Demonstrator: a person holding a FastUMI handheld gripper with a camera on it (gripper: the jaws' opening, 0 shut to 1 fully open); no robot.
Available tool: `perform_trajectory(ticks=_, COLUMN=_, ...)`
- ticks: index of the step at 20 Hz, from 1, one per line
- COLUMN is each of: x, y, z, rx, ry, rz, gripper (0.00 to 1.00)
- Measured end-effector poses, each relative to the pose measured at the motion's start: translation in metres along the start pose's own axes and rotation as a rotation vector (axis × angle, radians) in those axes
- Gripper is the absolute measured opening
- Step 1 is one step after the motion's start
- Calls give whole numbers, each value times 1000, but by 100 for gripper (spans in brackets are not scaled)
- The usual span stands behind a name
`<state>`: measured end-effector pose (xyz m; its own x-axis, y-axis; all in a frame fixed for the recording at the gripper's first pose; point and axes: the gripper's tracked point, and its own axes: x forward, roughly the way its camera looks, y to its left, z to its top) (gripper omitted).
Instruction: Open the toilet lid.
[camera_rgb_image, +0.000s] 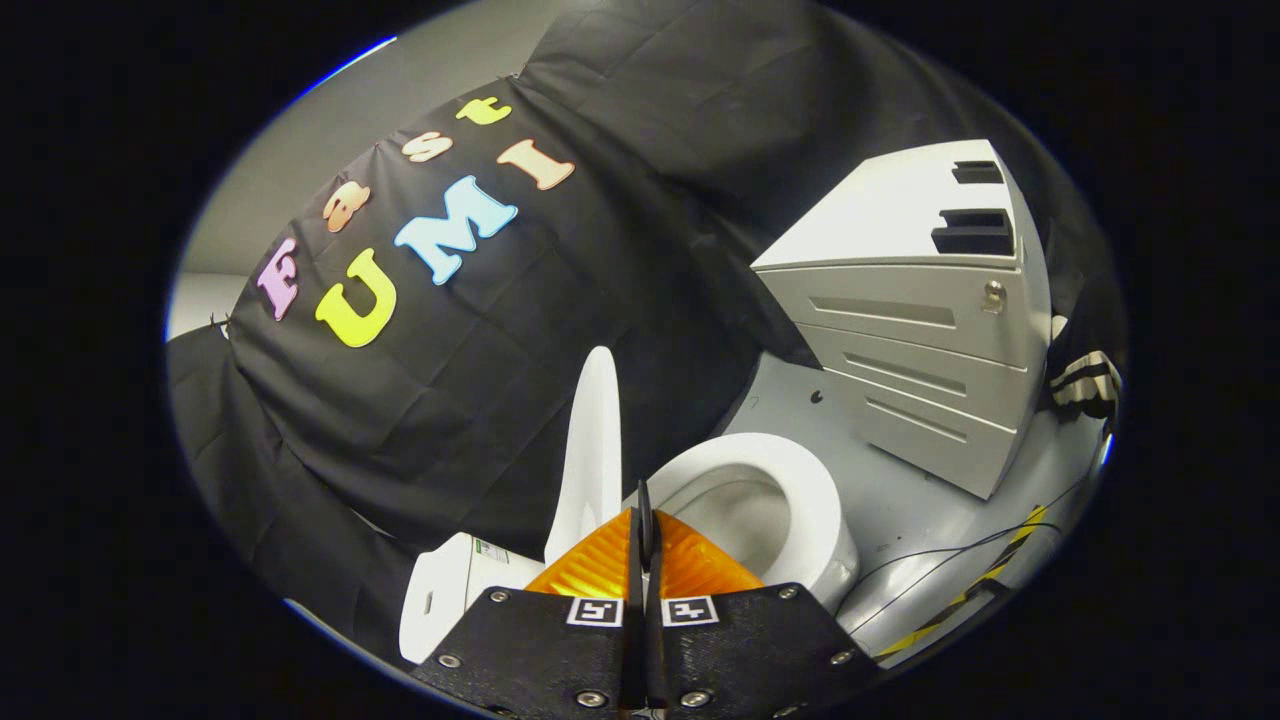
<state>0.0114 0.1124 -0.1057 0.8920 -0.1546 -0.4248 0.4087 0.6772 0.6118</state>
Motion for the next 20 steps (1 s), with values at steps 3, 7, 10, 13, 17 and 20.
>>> perform_trajectory(ticks=3, x=-6, y=18, z=4, rx=-38, ry=-13, rz=21, gripper=0)
perform_trajectory(ticks=7, x=-12, y=38, z=5, rx=-87, ry=-27, rz=45, gripper=0)
perform_trajectory(ticks=10, x=-20, y=61, z=5, rx=-137, ry=-52, rz=72, gripper=0)
perform_trajectory(ticks=13, x=-25, y=85, z=4, rx=-189, ry=-65, rz=86, gripper=0)
perform_trajectory(ticks=17, x=-34, y=116, z=1, rx=-291, ry=-88, rz=105, gripper=0)
perform_trajectory(ticks=20, x=-41, y=141, z=-4, rx=-334, ry=-100, rz=132, gripper=0)
